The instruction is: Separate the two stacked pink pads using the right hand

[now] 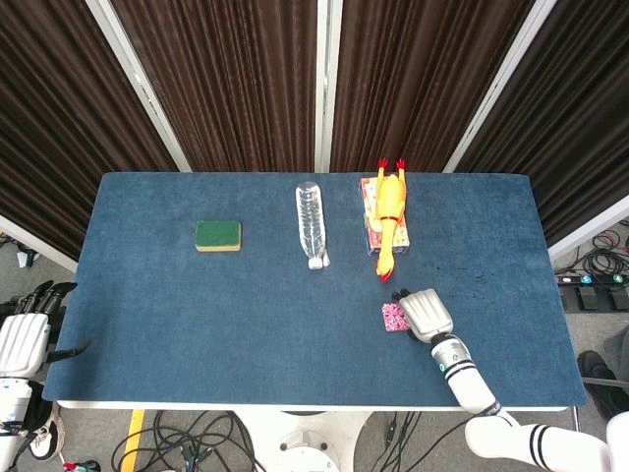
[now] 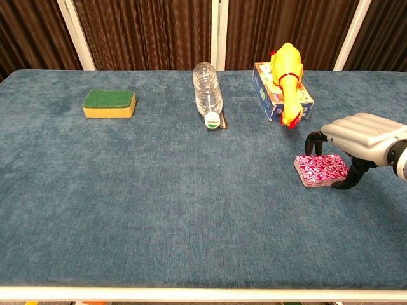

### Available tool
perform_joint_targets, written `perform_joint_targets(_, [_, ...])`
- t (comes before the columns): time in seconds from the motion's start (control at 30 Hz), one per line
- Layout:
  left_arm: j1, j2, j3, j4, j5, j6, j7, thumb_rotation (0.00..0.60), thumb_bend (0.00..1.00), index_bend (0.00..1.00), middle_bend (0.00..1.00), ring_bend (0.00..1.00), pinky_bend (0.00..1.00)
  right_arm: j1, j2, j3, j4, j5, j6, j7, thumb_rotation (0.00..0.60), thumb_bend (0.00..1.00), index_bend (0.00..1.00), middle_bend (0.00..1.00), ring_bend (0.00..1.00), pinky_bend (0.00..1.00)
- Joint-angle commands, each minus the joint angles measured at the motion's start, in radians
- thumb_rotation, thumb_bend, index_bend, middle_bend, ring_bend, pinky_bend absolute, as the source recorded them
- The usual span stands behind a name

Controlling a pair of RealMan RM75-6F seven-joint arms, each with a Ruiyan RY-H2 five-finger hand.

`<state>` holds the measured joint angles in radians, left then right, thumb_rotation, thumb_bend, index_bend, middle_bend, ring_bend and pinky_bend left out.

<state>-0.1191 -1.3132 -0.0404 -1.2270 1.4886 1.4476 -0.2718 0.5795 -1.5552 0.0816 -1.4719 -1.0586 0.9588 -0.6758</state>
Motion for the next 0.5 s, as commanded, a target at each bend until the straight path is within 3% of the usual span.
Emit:
perform_joint_targets(0.03, [0.001,-0.001,0.000,0.002,0.000,0.001,-0.001,0.600,0.03,0.16,0.15,0.08,0.18,0.002,-0.001,-0.004,0.002,-0.003,0.005,0.004,0.600,0.10,0.32,0.33,0.84,0.94])
perform_joint_targets(0.5, [0.003,-0.004,0.002,0.011,-0.001,-0.003,-0.011,0.600,0.03,0.16,0.15,0.08,0.18,0.012,-0.013,-0.012,0.014,-0.002,0.027,0.012,0.600,0.11,0.37,0.37,0.84,0.94])
